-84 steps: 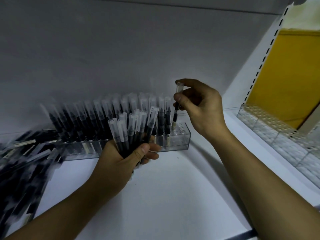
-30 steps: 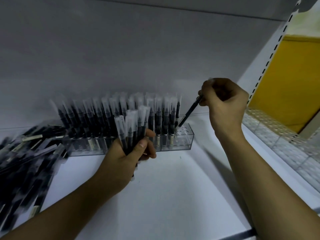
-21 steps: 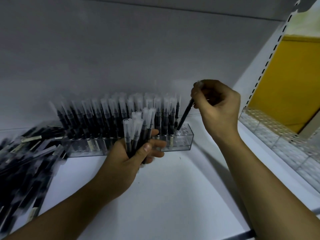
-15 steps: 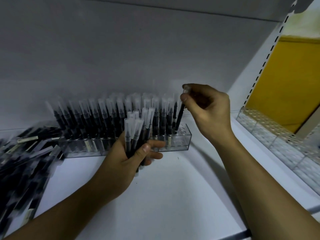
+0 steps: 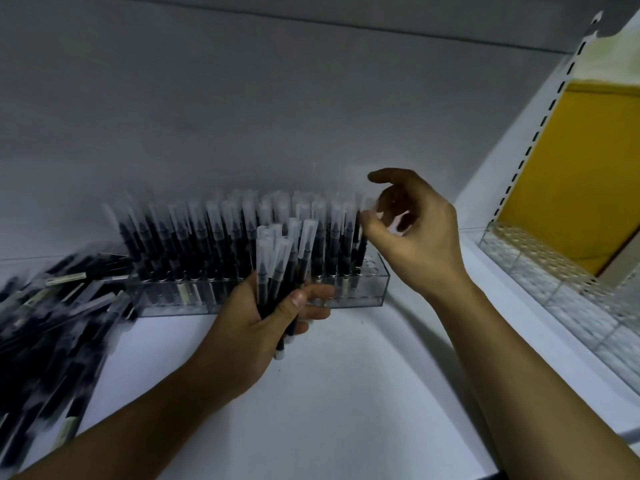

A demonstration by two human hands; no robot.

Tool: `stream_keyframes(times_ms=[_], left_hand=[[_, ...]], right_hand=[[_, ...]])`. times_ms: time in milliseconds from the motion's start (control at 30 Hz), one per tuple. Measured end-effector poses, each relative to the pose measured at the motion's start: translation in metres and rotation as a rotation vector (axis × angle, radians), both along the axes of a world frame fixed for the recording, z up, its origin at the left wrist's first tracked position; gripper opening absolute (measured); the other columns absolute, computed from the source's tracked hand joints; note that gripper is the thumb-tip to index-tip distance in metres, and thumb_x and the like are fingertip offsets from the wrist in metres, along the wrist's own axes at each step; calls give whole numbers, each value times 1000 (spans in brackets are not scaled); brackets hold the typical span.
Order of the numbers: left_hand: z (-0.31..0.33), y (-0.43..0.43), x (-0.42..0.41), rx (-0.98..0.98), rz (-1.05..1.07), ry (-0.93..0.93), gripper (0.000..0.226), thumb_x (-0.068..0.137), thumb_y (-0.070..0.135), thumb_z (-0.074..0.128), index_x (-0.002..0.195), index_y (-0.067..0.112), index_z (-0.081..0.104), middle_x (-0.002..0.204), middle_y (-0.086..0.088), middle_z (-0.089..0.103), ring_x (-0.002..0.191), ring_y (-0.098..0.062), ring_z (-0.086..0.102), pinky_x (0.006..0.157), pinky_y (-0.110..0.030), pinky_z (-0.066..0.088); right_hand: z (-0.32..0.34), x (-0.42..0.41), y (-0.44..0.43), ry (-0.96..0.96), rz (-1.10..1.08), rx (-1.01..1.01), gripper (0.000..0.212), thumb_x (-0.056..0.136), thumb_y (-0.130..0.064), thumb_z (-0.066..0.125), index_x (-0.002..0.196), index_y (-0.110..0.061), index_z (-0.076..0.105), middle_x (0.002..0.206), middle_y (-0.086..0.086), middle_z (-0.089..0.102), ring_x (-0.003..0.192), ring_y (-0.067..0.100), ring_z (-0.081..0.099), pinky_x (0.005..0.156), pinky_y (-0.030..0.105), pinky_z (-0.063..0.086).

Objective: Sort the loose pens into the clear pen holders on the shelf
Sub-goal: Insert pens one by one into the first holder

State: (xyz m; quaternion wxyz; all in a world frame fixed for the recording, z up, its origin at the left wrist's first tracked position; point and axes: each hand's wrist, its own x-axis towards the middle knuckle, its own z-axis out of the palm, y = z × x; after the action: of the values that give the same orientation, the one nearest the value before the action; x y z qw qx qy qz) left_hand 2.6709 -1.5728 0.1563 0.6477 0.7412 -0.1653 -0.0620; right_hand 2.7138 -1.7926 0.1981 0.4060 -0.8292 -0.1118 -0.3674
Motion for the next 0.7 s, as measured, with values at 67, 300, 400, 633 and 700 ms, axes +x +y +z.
stream_keyframes(times_ms=[67, 300, 400, 633, 700], left_hand=[[2, -1, -1, -26, 10, 9, 26, 89, 32, 50, 110, 25, 64, 91, 17, 77, 73, -4, 70, 43, -19, 45], [2, -2, 0, -73, 135, 61, 5, 95, 17, 57, 97, 13, 61, 66, -3, 68, 44, 1, 58, 35, -12, 35], [2, -3, 1, -60, 135, 54, 8, 96, 17, 57, 94, 10, 61, 61, -2, 68, 43, 1, 58, 34, -12, 36], [0, -1, 2, -19, 111, 25, 8, 96, 21, 56, 94, 15, 61, 54, 10, 67, 43, 1, 56, 36, -11, 36], [-2, -1, 3, -18, 117, 32, 11, 95, 23, 57, 94, 13, 62, 56, 7, 68, 45, 0, 57, 36, -13, 37]], right_hand=[[1, -5, 6, -94, 5, 19, 27, 87, -13, 72, 112, -20, 67, 77, -6, 62, 68, 14, 58, 62, 17, 43], [-9, -16, 32, 111, 438, 102, 24, 91, -14, 75, 115, -17, 71, 95, -4, 77, 45, 35, 50, 43, 39, 49], [-8, -16, 30, 190, 515, 170, 23, 91, -9, 74, 113, -16, 72, 93, 0, 78, 56, 50, 59, 47, 59, 52], [-4, -16, 31, 275, 521, 202, 18, 86, -7, 79, 103, -9, 74, 90, 2, 78, 55, 48, 58, 48, 48, 53], [-5, -16, 32, 276, 531, 226, 16, 86, -6, 79, 100, -10, 74, 88, 4, 77, 48, 34, 53, 47, 33, 51]])
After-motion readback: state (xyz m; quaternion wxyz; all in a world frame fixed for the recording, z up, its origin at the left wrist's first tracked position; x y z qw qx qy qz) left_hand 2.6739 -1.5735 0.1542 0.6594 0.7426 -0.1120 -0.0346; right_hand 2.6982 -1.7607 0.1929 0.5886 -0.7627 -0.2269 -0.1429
